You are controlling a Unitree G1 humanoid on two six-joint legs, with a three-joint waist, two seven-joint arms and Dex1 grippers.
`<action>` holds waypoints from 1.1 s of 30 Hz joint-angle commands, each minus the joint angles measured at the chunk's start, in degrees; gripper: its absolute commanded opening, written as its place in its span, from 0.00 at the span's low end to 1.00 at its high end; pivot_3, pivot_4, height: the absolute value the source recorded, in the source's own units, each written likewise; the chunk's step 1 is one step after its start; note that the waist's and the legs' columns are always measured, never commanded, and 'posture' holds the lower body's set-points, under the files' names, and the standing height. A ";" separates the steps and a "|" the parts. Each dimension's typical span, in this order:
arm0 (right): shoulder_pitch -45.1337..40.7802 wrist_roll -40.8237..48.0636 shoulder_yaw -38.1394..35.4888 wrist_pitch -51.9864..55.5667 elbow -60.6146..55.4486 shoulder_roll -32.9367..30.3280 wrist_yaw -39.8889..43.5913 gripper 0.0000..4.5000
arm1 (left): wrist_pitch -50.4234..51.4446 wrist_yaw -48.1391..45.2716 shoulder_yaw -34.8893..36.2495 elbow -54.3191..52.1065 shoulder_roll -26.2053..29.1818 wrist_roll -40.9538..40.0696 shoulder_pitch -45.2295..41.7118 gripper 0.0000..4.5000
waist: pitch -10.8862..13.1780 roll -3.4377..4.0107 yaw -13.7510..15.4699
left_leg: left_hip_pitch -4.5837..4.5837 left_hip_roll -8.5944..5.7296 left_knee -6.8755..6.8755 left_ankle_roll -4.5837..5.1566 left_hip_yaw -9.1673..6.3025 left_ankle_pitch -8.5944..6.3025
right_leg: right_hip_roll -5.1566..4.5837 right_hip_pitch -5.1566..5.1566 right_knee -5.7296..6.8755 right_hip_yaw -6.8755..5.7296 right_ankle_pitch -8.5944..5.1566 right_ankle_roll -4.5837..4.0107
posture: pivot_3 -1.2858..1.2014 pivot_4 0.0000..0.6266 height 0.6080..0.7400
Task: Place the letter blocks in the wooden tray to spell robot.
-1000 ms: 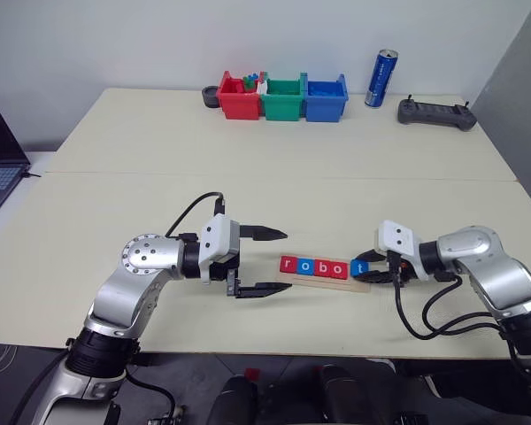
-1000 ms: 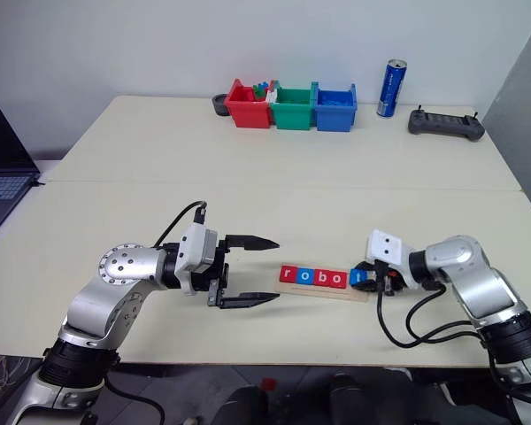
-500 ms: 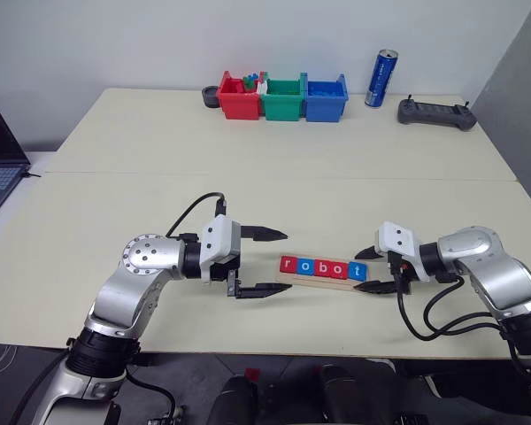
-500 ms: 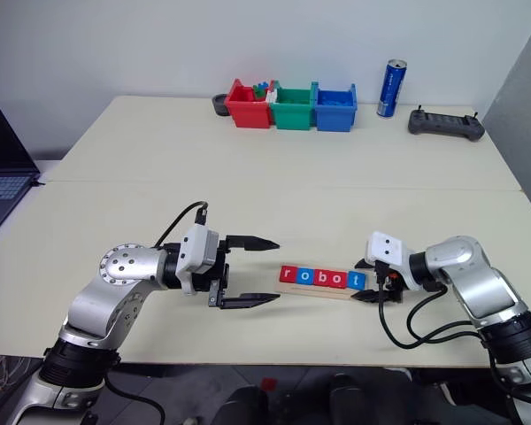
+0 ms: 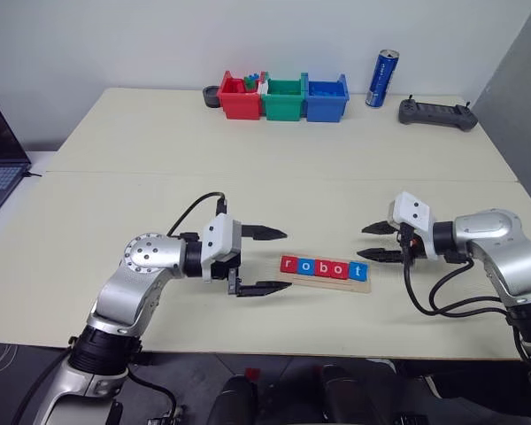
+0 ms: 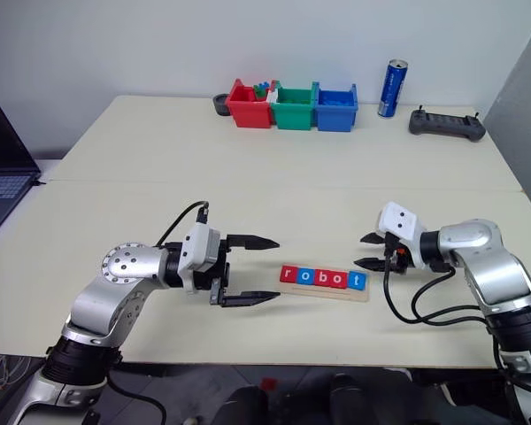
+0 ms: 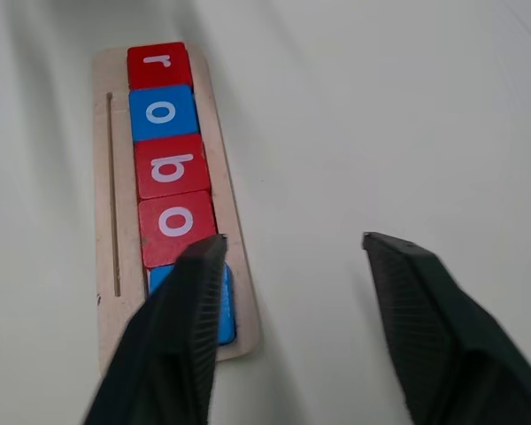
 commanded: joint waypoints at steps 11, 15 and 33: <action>1.19 -5.46 3.16 -9.62 2.90 0.09 0.30 0.00 | -0.74 0.05 0.09 -1.67 0.36 -0.30 -0.60 1.00 | 0.00 0.00 -0.16 | 0.01 0.01 0.00 0.00 -0.01 0.00 | 0.01 0.00 0.01 0.00 0.00 0.00 | 0.52 0.24 1.00; 1.31 -5.95 4.00 -10.36 2.92 0.33 0.84 0.00 | -0.83 0.23 0.10 -1.62 0.35 -0.15 -0.46 1.00 | 0.00 0.00 -0.16 | 0.01 0.01 0.00 0.00 -0.01 0.00 | 0.01 0.00 0.01 0.00 0.00 0.00 | 0.52 0.24 1.00; 4.24 -4.43 3.04 -8.37 -1.63 0.08 1.65 0.00 | -1.04 0.56 0.05 -2.05 0.18 0.03 0.25 1.00 | 0.00 0.00 -0.15 | 0.01 0.01 0.01 0.00 -0.01 0.00 | 0.01 0.00 0.01 0.00 0.00 0.00 | 0.52 0.24 1.00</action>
